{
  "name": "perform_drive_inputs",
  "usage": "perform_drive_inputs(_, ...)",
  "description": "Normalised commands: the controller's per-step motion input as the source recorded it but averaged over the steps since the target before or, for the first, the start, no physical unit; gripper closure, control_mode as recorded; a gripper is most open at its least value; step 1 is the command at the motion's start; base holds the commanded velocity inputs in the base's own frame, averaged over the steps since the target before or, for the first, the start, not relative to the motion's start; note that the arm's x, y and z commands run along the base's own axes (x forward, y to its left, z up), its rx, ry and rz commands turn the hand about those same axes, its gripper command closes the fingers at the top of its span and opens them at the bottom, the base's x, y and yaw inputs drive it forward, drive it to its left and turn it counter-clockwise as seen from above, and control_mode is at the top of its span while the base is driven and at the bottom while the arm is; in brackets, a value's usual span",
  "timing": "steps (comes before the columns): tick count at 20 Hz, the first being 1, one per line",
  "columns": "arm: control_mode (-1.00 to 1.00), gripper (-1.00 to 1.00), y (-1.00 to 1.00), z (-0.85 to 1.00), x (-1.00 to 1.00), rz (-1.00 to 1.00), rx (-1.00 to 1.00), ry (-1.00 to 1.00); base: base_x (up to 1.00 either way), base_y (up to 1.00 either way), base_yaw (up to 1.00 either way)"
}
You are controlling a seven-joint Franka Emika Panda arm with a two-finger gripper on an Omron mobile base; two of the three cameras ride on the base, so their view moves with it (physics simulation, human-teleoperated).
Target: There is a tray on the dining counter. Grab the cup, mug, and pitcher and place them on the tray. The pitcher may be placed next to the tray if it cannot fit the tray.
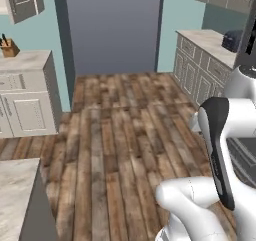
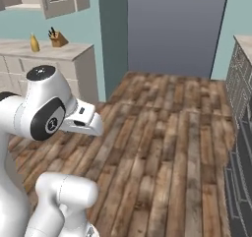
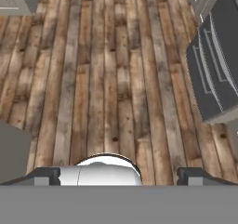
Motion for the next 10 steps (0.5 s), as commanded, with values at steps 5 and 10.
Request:
perform_drive_inputs(5, 1.00, -1.00, 0.00, 0.00, 0.00, 0.00, 0.00, 0.00, 1.00, 0.00, 0.10)
perform_drive_inputs(10, 1.00, -1.00, 0.00, 0.00, 0.00, 0.00, 0.00, 0.00, 1.00, 0.00, 0.19)
